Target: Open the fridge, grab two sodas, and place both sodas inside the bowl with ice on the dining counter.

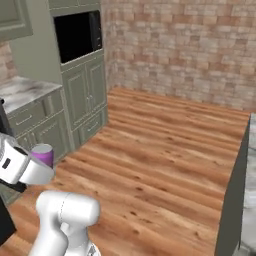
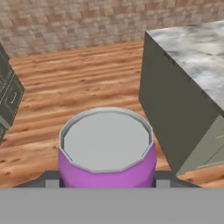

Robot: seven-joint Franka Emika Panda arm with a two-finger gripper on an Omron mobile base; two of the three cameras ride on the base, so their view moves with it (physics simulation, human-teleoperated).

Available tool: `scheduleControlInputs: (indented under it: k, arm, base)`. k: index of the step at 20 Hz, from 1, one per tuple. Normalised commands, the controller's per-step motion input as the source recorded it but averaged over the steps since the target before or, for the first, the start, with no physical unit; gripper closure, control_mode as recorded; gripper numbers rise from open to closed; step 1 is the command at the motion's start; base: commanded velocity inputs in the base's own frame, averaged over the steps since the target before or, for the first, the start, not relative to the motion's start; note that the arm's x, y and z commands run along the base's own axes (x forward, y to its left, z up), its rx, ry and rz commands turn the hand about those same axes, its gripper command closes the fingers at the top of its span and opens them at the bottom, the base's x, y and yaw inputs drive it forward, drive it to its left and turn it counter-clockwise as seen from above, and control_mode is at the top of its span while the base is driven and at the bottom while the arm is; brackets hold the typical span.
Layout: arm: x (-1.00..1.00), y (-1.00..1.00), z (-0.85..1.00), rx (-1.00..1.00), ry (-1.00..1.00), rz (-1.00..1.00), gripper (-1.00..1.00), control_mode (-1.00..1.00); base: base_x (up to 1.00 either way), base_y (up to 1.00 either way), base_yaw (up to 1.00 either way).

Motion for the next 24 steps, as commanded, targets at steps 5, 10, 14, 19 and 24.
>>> scheduleControlInputs:
  k: [5,10,14,19,24]
  arm:
    - [0.00,0.00,0.00,0.00,0.00,0.00,1.00,1.00]
    - [0.00,0.00,0.00,0.00,0.00,0.00,1.00,1.00]
    - [0.00,0.00,0.00,0.00,0.00,0.00,1.00,1.00]
    - [0.00,0.00,0.00,0.00,0.00,0.00,1.00,1.00]
    - [0.00,0.00,0.00,0.00,0.00,0.00,1.00,1.00]
  base:
    - [0.54,-0.25,-0.49]
    - [0.61,-0.12,-0.48]
    - [0.69,0.00,-0.49]
    - [0.59,0.00,-0.54]
    - [0.49,0.01,-0.56]
